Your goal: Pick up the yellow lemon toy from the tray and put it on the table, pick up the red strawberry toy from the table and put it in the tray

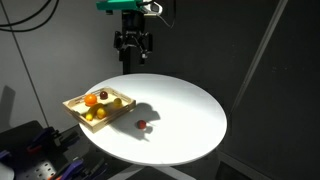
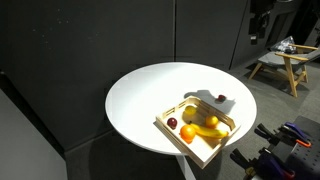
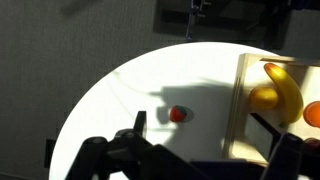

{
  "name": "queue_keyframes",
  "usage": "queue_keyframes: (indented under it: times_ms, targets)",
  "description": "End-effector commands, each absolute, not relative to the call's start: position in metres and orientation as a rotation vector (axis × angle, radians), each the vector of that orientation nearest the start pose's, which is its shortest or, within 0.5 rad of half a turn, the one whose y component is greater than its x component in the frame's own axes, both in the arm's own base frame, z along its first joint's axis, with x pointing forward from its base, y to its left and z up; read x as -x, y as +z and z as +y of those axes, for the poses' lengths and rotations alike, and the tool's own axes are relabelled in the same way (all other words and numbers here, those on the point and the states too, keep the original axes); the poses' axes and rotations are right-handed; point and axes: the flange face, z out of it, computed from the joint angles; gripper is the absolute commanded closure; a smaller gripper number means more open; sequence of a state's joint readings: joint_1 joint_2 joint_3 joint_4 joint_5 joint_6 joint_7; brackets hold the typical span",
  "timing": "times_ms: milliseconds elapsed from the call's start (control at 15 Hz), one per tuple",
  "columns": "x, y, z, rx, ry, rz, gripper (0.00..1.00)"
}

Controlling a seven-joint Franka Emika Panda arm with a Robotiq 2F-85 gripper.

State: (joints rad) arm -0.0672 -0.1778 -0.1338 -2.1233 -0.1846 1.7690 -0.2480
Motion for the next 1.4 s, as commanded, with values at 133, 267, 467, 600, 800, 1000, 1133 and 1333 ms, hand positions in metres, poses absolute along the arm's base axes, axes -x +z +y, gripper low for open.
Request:
queue_keyframes:
  times_ms: [133, 267, 467, 600, 800, 1000, 1133, 1333]
  targets:
    - [-0.493, 0.451, -0.08, 3.153, 0.218, -0.356, 0.0]
    - [-0.498, 0.441, -0.066, 3.137, 0.178, -0.424, 0.0]
    - [-0.505, 0.424, -0.047, 3.122, 0.112, -0.51, 0.0]
    - [-0.508, 0.411, -0.035, 3.113, 0.087, -0.544, 0.0]
    - [-0.51, 0.388, -0.021, 3.108, 0.062, -0.56, 0.0]
    - [-0.512, 0.366, -0.01, 3.11, 0.035, -0.561, 0.0]
    - [-0.514, 0.351, -0.004, 3.122, 0.012, -0.532, 0.0]
    - [-0.515, 0.334, 0.005, 3.137, 0.015, -0.462, 0.0]
